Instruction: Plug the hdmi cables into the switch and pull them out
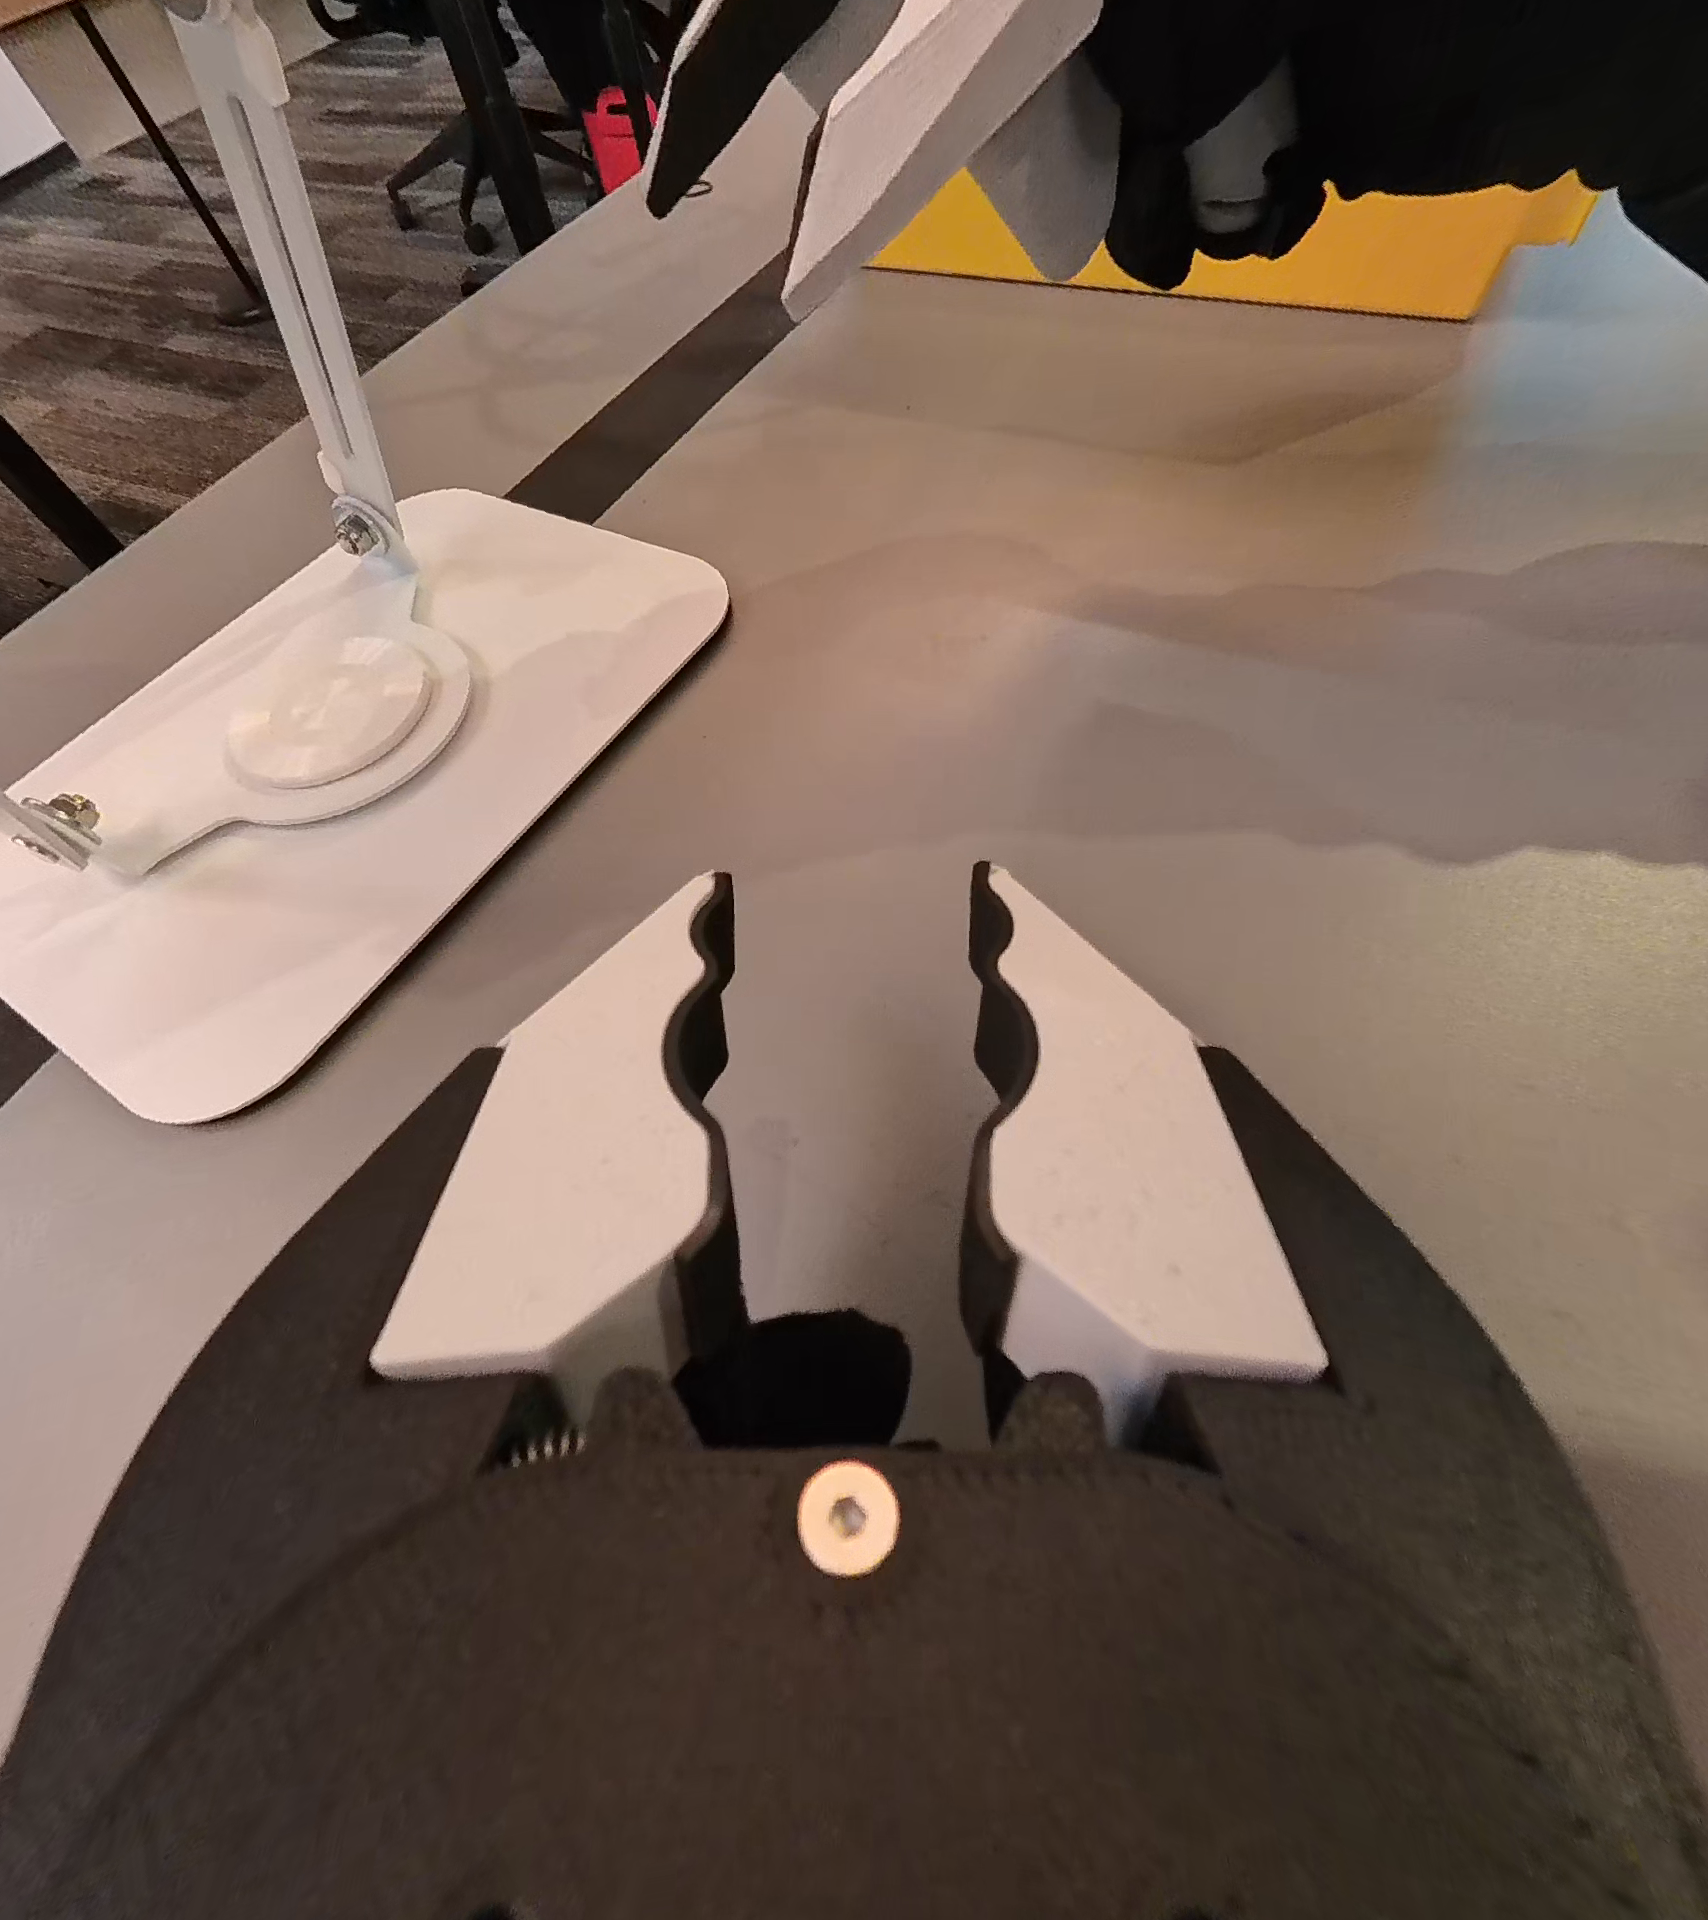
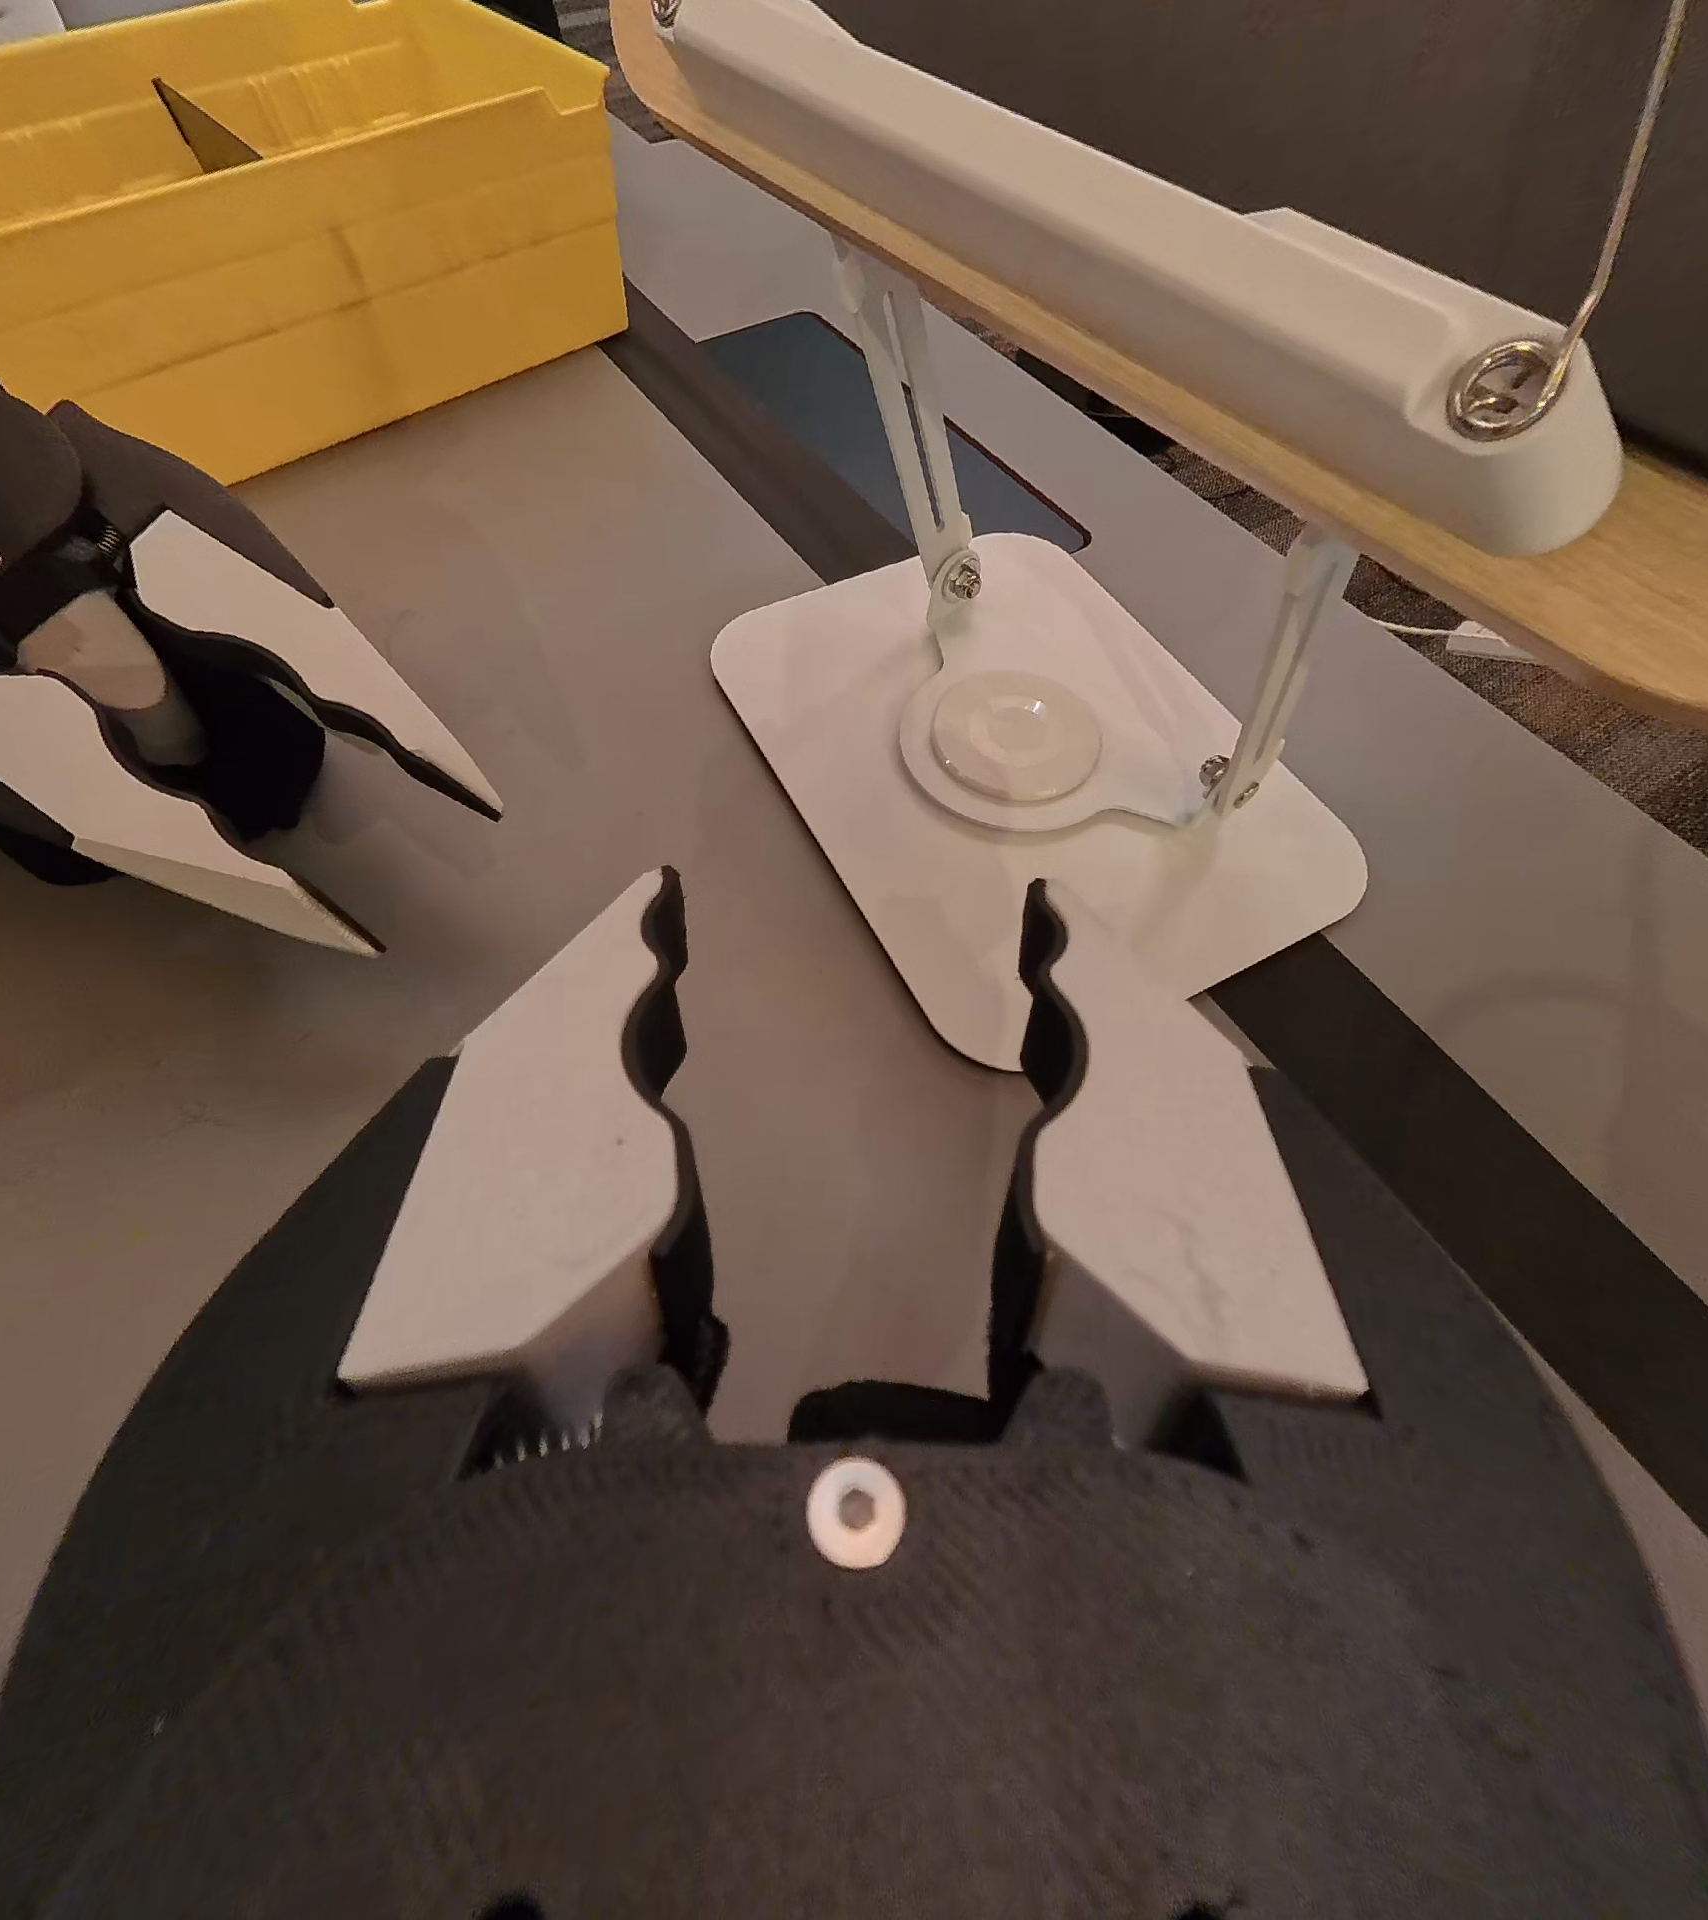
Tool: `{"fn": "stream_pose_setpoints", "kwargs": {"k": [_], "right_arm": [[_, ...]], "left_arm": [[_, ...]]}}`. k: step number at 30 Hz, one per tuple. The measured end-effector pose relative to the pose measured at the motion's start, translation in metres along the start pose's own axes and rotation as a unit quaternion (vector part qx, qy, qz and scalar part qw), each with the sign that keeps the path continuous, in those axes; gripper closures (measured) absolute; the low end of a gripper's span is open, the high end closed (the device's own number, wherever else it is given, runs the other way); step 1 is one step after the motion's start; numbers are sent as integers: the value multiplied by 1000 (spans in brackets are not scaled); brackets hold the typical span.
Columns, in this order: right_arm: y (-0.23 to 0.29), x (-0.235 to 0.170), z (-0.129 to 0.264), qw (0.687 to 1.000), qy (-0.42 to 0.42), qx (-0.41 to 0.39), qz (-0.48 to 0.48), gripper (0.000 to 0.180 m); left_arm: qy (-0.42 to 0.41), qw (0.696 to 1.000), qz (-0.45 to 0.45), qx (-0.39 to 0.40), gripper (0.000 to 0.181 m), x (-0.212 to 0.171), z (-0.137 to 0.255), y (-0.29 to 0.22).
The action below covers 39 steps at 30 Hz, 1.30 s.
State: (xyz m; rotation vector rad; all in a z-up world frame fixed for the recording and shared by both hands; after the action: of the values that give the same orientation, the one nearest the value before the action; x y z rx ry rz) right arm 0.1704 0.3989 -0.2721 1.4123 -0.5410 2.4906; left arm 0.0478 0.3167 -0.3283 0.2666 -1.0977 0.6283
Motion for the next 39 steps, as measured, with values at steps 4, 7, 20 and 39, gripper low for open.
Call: {"fn": "stream_pose_setpoints", "kwargs": {"k": [4, 7, 20, 39], "right_arm": [[0, -1, 0, 1000, 3, 1, 0, 116], [0, -2, 0, 1000, 4, 2, 1, 116], [1, -4, -1, 1000, 10, 5, 2, 116], [-93, 10, 248, 941, 53, -331, 53, 115]], "left_arm": [[2, 1000, 0, 0, 137, 0, 0, 0], [3, 1000, 0, 1, 137, -1, -1, 0], [7, 1000, -2, 2, 137, -1, -1, 0], [-8, 1000, 16, 11, 138, 1, 5, 14]]}}
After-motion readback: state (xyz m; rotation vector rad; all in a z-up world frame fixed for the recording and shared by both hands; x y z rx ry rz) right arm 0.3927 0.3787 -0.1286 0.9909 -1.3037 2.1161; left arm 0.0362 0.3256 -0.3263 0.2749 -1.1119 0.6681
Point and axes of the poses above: each gripper's, where its closed fingertips meet, z back along the fingers, x out of its top, y = z × x across the jaws, the point moved 3 cm from there along z, back along the fingers, and after that the axes turned 13 degrees about z, right-handed, at the moved point
